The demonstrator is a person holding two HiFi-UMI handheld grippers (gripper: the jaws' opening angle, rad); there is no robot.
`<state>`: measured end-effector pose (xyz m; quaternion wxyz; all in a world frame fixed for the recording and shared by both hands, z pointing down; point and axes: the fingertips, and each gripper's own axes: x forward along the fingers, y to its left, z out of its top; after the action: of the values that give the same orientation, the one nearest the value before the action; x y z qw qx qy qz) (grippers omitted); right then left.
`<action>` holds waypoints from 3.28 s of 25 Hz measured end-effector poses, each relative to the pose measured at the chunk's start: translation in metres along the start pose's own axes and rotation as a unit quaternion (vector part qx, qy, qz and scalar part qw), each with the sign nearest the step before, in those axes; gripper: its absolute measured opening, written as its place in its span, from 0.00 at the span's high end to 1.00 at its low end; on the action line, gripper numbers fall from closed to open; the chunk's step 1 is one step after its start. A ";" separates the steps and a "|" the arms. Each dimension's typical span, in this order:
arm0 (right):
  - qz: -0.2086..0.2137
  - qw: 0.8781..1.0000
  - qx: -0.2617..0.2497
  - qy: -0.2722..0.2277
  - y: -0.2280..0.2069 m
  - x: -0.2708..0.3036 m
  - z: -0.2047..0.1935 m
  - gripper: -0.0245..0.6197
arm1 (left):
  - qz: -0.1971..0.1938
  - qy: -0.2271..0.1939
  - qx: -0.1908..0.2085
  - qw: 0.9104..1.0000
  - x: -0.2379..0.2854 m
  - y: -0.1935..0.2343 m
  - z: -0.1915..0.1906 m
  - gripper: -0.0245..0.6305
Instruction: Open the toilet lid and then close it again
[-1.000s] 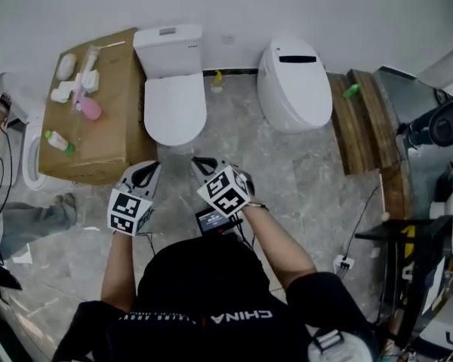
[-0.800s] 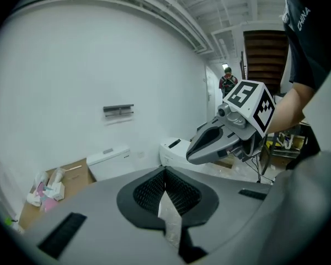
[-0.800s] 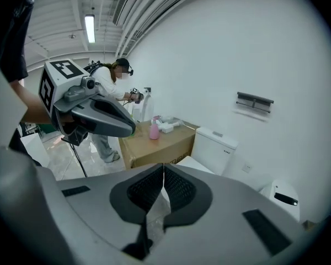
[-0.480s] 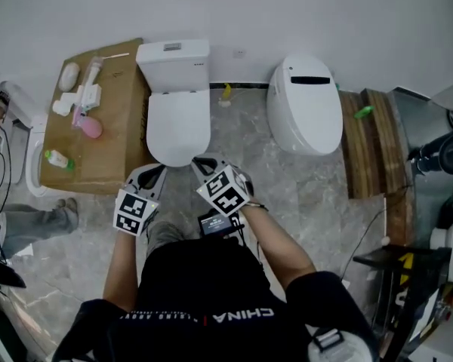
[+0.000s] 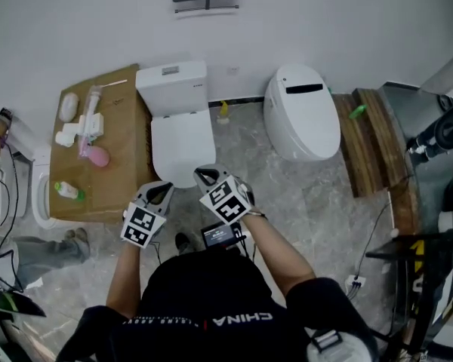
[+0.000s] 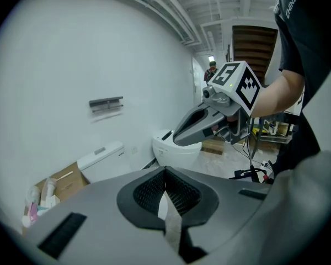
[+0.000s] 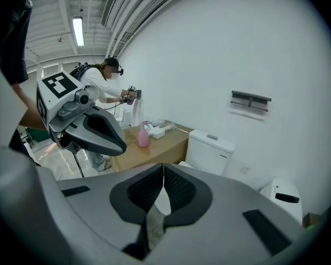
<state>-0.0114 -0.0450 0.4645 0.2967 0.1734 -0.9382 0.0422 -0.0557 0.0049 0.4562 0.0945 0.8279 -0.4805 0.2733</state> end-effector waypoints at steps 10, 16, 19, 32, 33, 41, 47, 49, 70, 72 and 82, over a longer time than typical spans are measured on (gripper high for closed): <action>-0.003 1.000 0.004 0.005 0.020 0.010 0.007 0.94 | -0.016 -0.008 0.017 1.000 -0.012 0.011 -0.006 0.95; -0.007 1.000 0.003 0.002 0.017 0.011 0.012 0.94 | -0.018 -0.012 0.023 0.999 -0.012 0.015 -0.003 0.95; -0.006 1.000 0.002 0.003 0.015 0.011 0.012 0.94 | -0.017 -0.012 0.022 1.000 -0.011 0.017 -0.001 0.95; 0.066 0.993 -0.071 0.067 0.016 0.040 -0.040 0.94 | -0.057 0.083 0.117 0.988 0.026 0.017 -0.052 0.95; 0.069 0.991 -0.081 0.076 0.014 0.045 -0.048 0.94 | -0.061 0.087 0.120 0.987 0.032 0.017 -0.058 0.95; 0.096 0.983 -0.104 0.114 0.002 0.114 -0.128 0.94 | -0.063 0.121 0.179 0.974 0.102 0.013 -0.129 0.94; 0.113 0.971 -0.131 0.164 0.000 0.179 -0.214 0.74 | -0.050 0.168 0.207 0.962 0.173 0.005 -0.210 0.70; 0.105 0.969 -0.144 0.171 -0.003 0.203 -0.241 0.69 | -0.047 0.178 0.215 0.959 0.197 0.005 -0.240 0.64; -0.018 0.925 -0.358 0.126 -0.016 0.376 -0.389 0.58 | 0.055 0.223 0.266 0.936 0.343 0.034 -0.453 0.48; -0.024 0.919 -0.373 0.125 -0.016 0.381 -0.390 0.58 | 0.056 0.217 0.267 0.937 0.347 0.036 -0.452 0.48; -0.019 0.917 -0.374 0.141 -0.014 0.384 -0.391 0.58 | 0.053 0.217 0.292 0.930 0.353 0.045 -0.441 0.48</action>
<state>-0.0881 -0.1028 1.0045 0.4694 0.0599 -0.8307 -0.2933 -0.1163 -0.0964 1.0103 -0.0639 0.7128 -0.3899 0.5794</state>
